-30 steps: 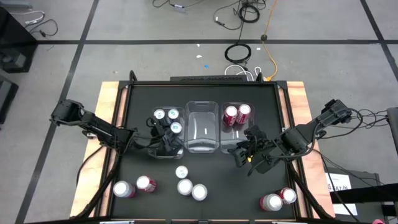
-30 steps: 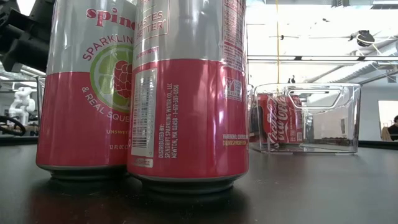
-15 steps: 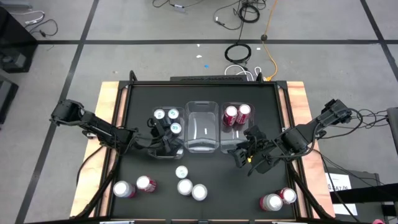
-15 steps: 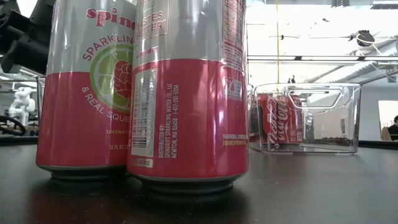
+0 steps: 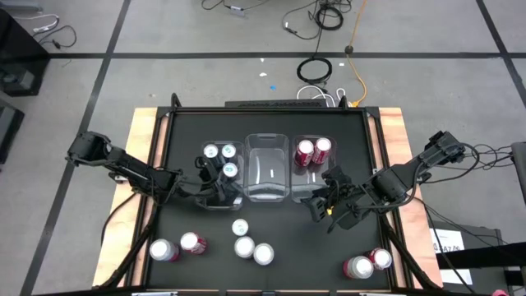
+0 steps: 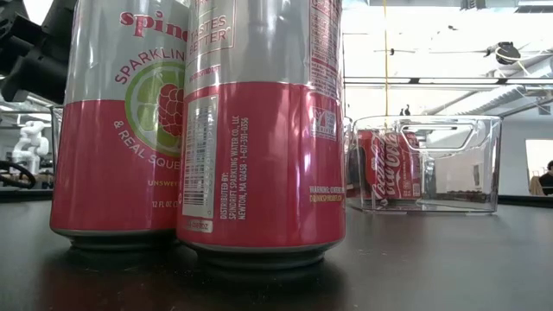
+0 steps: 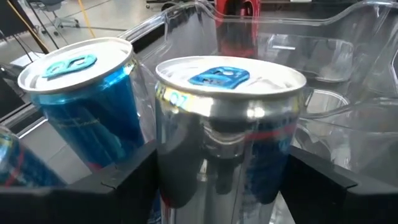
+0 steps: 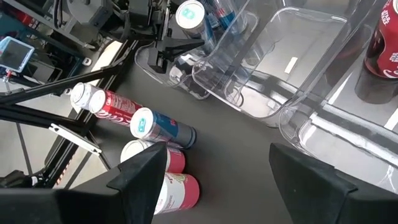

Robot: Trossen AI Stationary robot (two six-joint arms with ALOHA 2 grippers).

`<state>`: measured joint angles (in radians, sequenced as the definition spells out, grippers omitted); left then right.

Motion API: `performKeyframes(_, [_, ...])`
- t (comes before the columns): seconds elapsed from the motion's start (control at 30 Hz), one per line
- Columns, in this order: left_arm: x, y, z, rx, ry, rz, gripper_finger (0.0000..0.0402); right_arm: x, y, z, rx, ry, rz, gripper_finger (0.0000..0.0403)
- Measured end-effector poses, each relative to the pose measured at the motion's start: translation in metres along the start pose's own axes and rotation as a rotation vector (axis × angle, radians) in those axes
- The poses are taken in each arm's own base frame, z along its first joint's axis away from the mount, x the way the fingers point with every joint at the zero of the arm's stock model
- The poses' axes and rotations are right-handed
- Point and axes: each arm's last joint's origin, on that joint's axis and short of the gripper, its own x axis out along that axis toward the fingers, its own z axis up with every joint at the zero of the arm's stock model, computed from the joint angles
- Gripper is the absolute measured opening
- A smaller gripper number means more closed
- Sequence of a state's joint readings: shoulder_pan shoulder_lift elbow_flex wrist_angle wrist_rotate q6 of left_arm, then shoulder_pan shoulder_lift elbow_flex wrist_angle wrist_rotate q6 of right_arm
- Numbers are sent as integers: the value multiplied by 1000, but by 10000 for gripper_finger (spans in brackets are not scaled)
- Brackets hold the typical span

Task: Sort soda cans
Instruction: Put the bottom right blue soda can into the left transparent bin

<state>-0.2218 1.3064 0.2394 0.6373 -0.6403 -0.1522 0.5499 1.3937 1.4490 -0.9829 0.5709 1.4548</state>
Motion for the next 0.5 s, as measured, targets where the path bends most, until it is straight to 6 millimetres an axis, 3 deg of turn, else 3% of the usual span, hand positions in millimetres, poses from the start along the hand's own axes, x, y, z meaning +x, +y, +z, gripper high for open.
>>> performKeyframes(0.5, [0, -1, 3, 24, -12, 3, 304, 0, 1, 0, 2, -1, 11, 277])
